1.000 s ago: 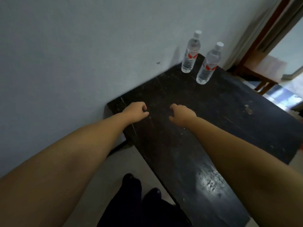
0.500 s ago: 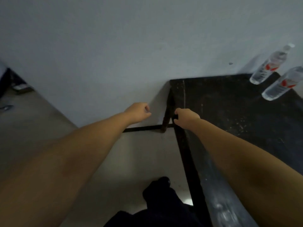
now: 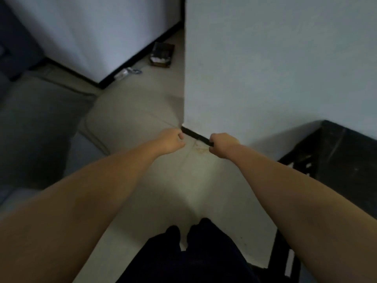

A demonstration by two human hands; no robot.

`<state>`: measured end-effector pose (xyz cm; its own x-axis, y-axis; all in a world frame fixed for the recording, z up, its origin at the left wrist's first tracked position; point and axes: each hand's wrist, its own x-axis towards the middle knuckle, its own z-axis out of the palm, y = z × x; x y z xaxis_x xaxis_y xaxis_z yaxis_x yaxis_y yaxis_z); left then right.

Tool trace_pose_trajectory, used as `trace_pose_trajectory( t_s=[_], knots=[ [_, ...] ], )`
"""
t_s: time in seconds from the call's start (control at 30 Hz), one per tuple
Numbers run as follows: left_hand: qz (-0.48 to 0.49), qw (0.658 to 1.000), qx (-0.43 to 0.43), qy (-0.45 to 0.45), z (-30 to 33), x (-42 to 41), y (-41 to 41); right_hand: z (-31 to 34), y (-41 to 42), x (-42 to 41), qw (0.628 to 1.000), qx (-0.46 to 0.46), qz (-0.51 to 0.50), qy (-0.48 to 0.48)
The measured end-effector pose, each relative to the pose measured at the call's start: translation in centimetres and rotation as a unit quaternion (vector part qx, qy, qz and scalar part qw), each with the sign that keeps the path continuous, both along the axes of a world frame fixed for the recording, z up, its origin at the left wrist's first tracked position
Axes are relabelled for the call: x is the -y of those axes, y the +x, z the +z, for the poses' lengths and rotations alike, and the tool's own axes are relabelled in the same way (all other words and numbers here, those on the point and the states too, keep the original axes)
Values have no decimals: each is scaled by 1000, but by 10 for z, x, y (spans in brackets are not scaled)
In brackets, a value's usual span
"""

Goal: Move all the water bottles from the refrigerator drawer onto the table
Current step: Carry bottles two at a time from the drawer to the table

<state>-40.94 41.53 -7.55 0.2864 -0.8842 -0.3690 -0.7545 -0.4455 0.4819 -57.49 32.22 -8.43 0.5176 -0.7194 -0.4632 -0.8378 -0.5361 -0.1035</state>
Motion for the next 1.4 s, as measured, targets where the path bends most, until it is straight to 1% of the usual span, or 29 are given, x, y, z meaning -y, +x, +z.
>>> trace_pose_trajectory(
  t_s=[0.13,0.23,0.27,0.3,0.37,0.4,0.47,0.5,0.53,0.57,0.7,0.87,1.0,1.17,1.33,1.37,1.4],
  knots=[
    [90,996,4,2,-5,-55,26,1,45,-24,995,-8,98,4],
    [160,987,2,-16,-5,-95,30,3,70,-44,984,-4,176,9],
    [171,985,-2,-19,-3,-105,26,0,74,-46,981,-2,194,7],
    [206,978,-15,-14,-2,-117,23,2,78,-54,977,-3,213,10],
    [226,974,-27,-12,-3,-123,20,1,80,-57,976,-7,217,7],
    [289,957,-33,-17,-6,-156,9,-3,91,-76,959,-9,281,9],
    [314,949,-28,-16,-6,-169,2,-3,97,-85,951,-12,309,1],
    [340,940,-28,-15,-8,-186,-6,-4,101,-100,942,-14,334,2],
    [369,929,-33,-7,-11,-204,-14,-7,108,-116,927,-22,375,0],
    [388,921,-33,-3,-11,-215,-20,-7,109,-128,919,-24,393,0],
    [498,867,-18,-4,-13,-284,-42,-8,125,-194,870,-7,492,2],
    [606,796,-2,-11,-7,-373,-72,-1,136,-288,790,-10,613,-1],
    [658,753,-2,4,-10,-440,-105,0,130,-364,742,-22,670,-1],
    [704,710,-18,18,-10,-522,-151,-4,112,-459,702,-27,712,4],
    [749,661,-27,32,-10,-621,-210,-8,77,-569,652,-32,757,17],
    [752,658,-25,30,-10,-632,-216,-10,74,-581,646,-35,762,24],
    [760,648,-24,32,-8,-651,-227,-12,67,-603,628,-38,777,30]
  ],
)
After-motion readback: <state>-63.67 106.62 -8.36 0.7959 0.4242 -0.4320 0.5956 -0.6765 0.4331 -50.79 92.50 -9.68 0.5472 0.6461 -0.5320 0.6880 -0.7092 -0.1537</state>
